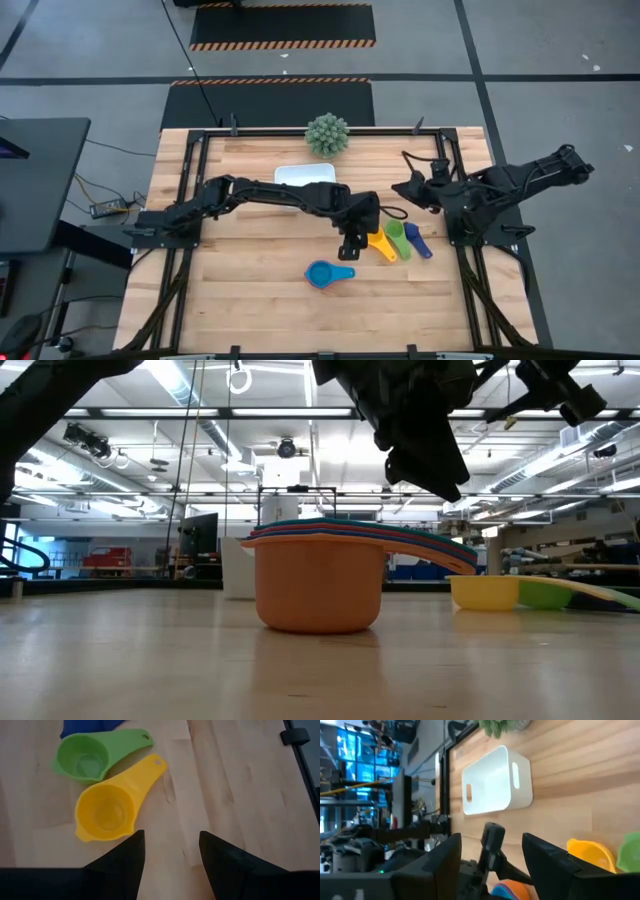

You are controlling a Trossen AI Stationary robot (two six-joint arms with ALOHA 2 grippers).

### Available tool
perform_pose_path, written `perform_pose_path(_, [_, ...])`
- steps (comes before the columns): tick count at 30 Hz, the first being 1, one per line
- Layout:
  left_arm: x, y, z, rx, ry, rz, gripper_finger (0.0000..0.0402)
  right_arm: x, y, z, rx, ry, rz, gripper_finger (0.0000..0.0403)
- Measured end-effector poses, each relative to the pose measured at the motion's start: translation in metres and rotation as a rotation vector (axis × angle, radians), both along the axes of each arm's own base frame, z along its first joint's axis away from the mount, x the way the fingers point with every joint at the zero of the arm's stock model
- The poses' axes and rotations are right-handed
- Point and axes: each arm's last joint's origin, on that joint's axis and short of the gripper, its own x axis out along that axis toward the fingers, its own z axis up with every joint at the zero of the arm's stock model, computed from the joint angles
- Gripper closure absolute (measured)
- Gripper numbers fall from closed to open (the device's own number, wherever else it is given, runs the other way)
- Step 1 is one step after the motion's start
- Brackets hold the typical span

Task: Nest measuring cups in basket
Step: Stack the yellow measuring cup into the light blue measuring cup

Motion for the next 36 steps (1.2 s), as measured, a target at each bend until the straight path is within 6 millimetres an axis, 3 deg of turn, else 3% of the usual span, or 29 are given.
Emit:
perform_pose_path(9, [0.008,0.003,0.006,0.047,-0.111,0.023,0.0209,-0.018,-0.008,0.004,-0.103,0.051,0.07,0.0186])
perform_pose_path(20, [0.016,0.007,0.012,0.223,-0.23,0.04,0.0209,-0.045,-0.017,0.018,-0.458,0.088,0.342,0.0186])
perform_pose_path(25, [0.015,0.003,0.011,0.125,-0.213,0.001,0.0209,-0.062,-0.02,0.029,-0.532,-0.017,0.448,0.0186])
perform_pose_path(29, [0.017,-0.009,-0.006,0.002,-0.149,-0.027,0.0209,-0.073,-0.021,0.036,-0.56,-0.112,0.488,0.0186])
perform_pose_path(36, [0.021,-0.027,-0.042,0.094,-0.057,-0.028,0.0209,-0.081,-0.023,0.046,-0.685,-0.192,0.5,0.0186])
